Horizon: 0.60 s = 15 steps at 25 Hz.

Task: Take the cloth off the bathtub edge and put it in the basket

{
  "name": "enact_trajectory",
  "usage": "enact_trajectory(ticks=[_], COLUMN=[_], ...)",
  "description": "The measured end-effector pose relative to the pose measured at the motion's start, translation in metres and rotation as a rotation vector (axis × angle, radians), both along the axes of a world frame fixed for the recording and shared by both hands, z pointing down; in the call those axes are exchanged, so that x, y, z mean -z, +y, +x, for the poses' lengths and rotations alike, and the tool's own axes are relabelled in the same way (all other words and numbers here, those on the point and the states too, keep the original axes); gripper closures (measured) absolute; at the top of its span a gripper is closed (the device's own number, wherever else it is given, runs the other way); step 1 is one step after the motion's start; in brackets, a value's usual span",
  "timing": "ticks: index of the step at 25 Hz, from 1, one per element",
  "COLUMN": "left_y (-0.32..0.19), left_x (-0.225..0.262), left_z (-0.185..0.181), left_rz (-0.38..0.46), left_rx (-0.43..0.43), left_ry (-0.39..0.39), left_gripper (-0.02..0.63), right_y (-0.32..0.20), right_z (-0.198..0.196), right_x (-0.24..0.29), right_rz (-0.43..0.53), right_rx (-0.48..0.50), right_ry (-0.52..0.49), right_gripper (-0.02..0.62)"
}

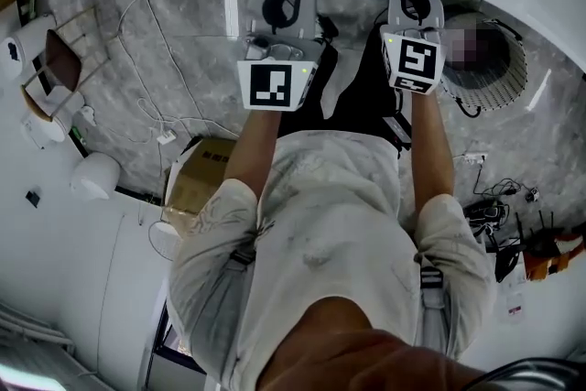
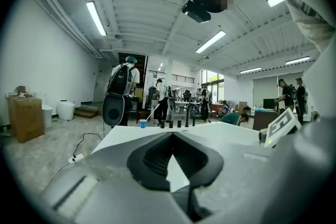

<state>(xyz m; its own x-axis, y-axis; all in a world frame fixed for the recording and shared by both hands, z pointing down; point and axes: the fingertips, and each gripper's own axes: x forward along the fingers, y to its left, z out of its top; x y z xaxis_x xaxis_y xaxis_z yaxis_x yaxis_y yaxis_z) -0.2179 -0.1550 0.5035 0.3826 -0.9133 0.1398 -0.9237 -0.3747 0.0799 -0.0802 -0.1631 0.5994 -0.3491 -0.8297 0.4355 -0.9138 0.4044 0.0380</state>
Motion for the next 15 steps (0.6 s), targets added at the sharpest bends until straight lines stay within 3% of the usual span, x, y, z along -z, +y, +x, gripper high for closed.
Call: enact_trajectory(ticks=[6, 9, 15], left_y=[0.02, 0.032, 0.05], left_x=[-0.027, -0.041, -0.063], left_z=[0.001, 0.003, 0.006], left_rz=[-0.049, -0.067, -0.104], left_rx=[0.003, 0.008, 0.002], left_ry=[0.003, 0.009, 0.016], left_gripper=[0.606, 0.606, 0.606], right_y=[0.014, 0.023, 0.029], right_z=[-0.004, -0.004, -0.01], right_x=[-0.06, -0.088, -0.139], right_rz=[-0.094, -0.13, -0.174], right_rx=[0.035, 0.064, 0.164], right_ry=[0.06, 0.084, 0.271], right_gripper=[0.581, 0.434, 0.182])
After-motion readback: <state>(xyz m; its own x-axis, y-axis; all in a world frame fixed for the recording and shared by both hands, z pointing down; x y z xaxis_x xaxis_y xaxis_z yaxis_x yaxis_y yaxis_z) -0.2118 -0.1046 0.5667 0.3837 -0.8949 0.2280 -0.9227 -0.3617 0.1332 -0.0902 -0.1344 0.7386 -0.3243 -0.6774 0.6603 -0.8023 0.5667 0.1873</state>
